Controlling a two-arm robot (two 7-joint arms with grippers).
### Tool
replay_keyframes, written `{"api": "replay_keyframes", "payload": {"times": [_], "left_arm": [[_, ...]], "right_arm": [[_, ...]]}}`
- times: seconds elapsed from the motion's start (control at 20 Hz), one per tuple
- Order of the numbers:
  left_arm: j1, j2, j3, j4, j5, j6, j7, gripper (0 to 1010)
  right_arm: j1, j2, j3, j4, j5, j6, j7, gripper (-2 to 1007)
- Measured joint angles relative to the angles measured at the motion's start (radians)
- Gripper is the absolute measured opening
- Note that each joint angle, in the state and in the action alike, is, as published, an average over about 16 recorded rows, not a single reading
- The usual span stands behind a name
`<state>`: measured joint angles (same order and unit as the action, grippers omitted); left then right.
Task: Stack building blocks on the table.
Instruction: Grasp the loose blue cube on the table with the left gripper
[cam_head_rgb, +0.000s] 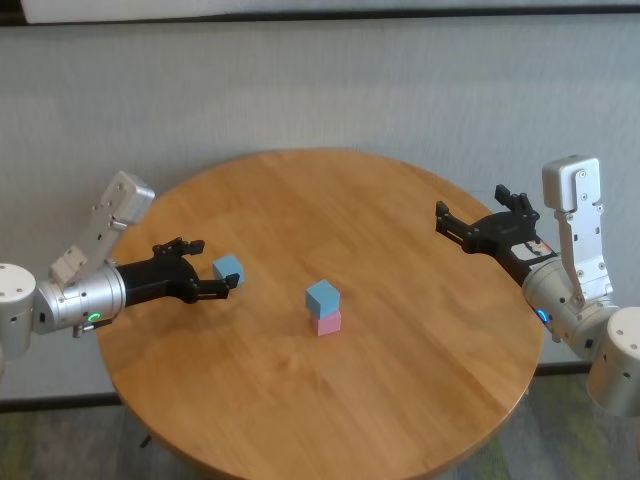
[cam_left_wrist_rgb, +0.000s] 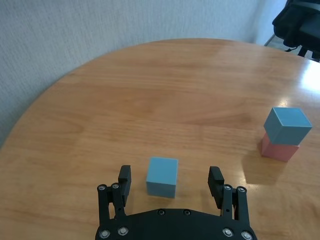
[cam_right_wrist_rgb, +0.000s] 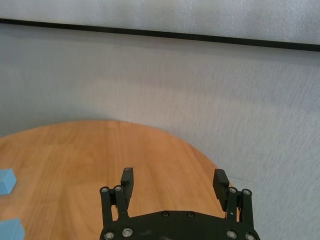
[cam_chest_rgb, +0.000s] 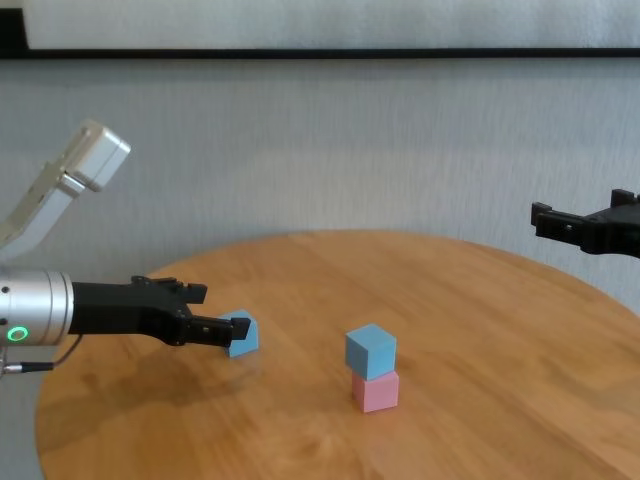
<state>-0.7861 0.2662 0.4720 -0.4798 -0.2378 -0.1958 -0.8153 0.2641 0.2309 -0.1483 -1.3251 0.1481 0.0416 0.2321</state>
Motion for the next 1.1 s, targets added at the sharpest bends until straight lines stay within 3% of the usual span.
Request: {"api": "replay_keyframes", "payload": {"times": [0.6,1.1], "left_arm": [[0.03,-0.009,-0.024,-0.061,0.005,0.044,0.035,1002],[0.058,-0.004,-0.03,-0.102,-0.001,0.062,0.048,1001]], "right_arm": [[0.0,0.0,0.0,0.0,0.0,0.0,0.0,1004],[0.0,0.0,0.0,0.0,0.0,0.0,0.0,1004]]}}
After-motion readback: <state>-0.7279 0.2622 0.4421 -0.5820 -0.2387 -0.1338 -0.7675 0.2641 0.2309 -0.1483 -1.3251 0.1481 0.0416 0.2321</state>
